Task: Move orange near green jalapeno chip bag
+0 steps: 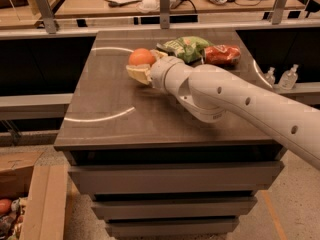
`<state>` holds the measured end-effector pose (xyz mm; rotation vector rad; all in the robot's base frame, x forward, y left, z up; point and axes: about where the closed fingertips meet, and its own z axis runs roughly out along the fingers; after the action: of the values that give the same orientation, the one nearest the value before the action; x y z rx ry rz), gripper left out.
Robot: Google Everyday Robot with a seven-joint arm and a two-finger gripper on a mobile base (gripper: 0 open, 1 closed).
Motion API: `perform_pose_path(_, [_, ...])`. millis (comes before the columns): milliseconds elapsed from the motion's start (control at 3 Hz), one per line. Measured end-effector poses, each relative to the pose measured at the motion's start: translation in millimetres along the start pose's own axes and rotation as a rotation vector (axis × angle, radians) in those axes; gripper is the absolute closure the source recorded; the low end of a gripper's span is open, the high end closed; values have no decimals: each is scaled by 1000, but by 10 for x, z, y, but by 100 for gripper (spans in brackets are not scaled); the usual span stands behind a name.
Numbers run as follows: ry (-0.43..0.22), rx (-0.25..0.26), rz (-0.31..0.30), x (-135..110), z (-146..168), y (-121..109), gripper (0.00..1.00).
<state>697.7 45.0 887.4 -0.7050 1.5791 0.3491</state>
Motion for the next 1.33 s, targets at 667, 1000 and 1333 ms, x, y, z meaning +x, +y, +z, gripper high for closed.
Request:
perform_pose_path(667, [71,200,-29,186,-418,-646,100])
perform_pose_path(1000, [119,277,-33,335,-612,-871,100])
perform_pose_path(1333, [157,319,-35,468,-720,-1003,100])
